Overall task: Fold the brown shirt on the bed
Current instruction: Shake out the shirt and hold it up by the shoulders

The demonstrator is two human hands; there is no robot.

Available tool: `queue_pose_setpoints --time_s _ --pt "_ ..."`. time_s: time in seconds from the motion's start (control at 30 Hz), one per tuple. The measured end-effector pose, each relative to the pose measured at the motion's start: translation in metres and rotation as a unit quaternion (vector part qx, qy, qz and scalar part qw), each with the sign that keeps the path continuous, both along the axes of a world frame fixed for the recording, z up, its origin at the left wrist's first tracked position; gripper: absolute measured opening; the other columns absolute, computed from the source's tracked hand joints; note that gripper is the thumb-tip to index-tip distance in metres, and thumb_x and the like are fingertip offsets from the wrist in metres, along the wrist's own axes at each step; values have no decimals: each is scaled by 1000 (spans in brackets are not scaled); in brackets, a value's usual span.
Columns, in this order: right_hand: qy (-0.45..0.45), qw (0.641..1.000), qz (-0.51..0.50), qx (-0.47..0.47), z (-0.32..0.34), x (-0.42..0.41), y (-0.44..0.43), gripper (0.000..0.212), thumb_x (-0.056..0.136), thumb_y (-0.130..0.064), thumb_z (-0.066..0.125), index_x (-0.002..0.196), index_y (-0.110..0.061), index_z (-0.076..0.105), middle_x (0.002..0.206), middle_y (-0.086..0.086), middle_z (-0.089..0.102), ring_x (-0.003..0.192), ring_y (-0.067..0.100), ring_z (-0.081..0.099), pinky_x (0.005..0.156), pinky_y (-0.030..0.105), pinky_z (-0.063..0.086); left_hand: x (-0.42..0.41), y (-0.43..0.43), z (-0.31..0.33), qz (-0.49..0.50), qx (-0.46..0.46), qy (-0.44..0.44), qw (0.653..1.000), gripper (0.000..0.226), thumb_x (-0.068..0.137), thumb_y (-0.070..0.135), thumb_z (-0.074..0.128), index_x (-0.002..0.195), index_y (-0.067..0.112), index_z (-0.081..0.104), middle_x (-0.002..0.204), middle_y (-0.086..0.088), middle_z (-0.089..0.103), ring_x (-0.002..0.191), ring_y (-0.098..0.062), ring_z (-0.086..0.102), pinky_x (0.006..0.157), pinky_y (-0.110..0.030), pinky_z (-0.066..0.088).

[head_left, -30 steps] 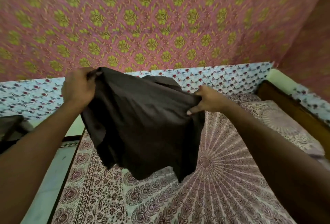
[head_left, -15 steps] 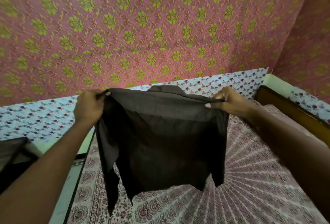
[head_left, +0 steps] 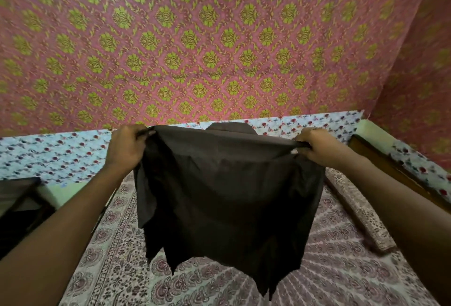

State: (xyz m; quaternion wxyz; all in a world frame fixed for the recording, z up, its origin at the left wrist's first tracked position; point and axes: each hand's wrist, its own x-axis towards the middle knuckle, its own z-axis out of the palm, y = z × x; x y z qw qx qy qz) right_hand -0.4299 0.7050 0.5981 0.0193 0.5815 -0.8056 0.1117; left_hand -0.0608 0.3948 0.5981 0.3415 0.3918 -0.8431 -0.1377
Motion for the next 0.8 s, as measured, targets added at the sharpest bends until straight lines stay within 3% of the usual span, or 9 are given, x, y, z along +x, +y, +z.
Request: queue_pose_setpoints --time_s 0.1,0.2,0.33,0.4,0.47,0.57,0.63,0.73,0.8 --pt "-28 999 -3 -42 -12 -17 32 6 100 -13 63 96 -15 58 91 3 53 83 24 50 70 37 31 -19 41 -7 -28 60 48 997 21 104 17 57 93 9 74 93 -19 72 86 -29 64 73 -37 42" --pt "-90 993 -19 -69 -29 -23 68 16 102 -5 55 95 -19 51 86 7 59 78 26 54 67 46 40 -30 81 -20 -49 133 97 985 21 106 15 54 107 12 75 111 -7 71 105 -24 62 85 -38 44" --pt "-112 988 -10 -103 -57 -28 118 26 102 -3 52 91 -26 48 80 3 58 74 23 56 64 45 43 -31 128 -37 -99 165 83 978 42 105 11 55 78 37 74 80 17 73 81 -3 65 80 -34 49" --pt "-131 984 -5 -120 -63 -32 141 25 101 -1 54 87 -22 50 76 2 55 70 20 53 61 41 35 -32 148 -43 -110 168 55 978 29 104 10 56 86 23 74 86 2 75 77 0 63 78 -35 47" --pt "-149 980 -9 -130 -64 -39 159 19 101 -2 57 87 -15 55 76 8 58 72 25 54 62 39 33 -32 160 -44 -115 158 45 980 19 103 8 57 94 3 73 90 -17 72 83 -12 62 77 -33 45" --pt "-138 978 -12 -156 -57 -55 173 13 100 -5 62 91 -14 63 81 12 65 80 29 61 67 46 44 -35 168 -36 -104 140 55 983 18 101 9 59 89 4 71 77 0 70 75 -5 62 66 -18 46" --pt "-113 978 -16 -175 -50 -65 171 13 100 -8 65 92 -18 64 80 11 66 78 29 61 68 49 48 -39 164 -29 -75 116 54 989 17 101 14 62 89 10 74 81 -7 73 79 -17 64 70 -26 50" --pt "-84 978 -31 -189 -42 -81 154 5 101 -9 64 101 -13 67 83 13 69 78 31 63 68 47 51 -53 158 -19 -47 56 46 996 14 99 19 66 92 25 77 84 8 77 75 0 64 73 -18 48" --pt "-71 982 -38 -169 -43 -92 138 7 101 -10 62 107 -12 66 83 10 68 77 29 62 66 44 51 -65 150 -19 -28 22 20 999 18 100 18 65 105 7 79 98 -12 78 86 -14 67 78 -25 46"
